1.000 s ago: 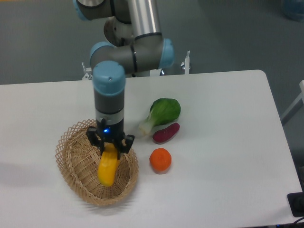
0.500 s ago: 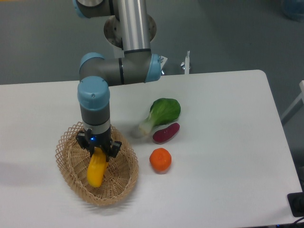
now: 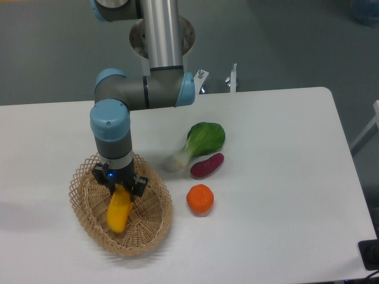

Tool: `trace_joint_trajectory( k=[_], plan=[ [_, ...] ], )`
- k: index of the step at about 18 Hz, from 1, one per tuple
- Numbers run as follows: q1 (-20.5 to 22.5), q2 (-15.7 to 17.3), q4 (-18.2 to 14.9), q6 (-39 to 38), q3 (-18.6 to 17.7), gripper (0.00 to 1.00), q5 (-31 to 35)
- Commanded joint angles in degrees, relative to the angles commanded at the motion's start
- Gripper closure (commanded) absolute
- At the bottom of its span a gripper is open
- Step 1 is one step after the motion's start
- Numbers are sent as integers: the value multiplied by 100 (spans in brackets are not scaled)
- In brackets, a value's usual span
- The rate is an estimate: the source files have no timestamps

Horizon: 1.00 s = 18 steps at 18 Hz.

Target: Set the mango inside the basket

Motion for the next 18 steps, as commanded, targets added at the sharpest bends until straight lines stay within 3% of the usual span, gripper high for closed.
trace_joint_trajectory(
  k=[5, 10, 16, 18],
  plan=[
    [70, 158, -9, 52, 219, 0, 132],
    [535, 422, -35, 351, 457, 0, 176],
    [1211, 729, -202, 1334, 659, 0, 176],
    [1580, 774, -429, 2157, 650, 0, 150]
  ],
)
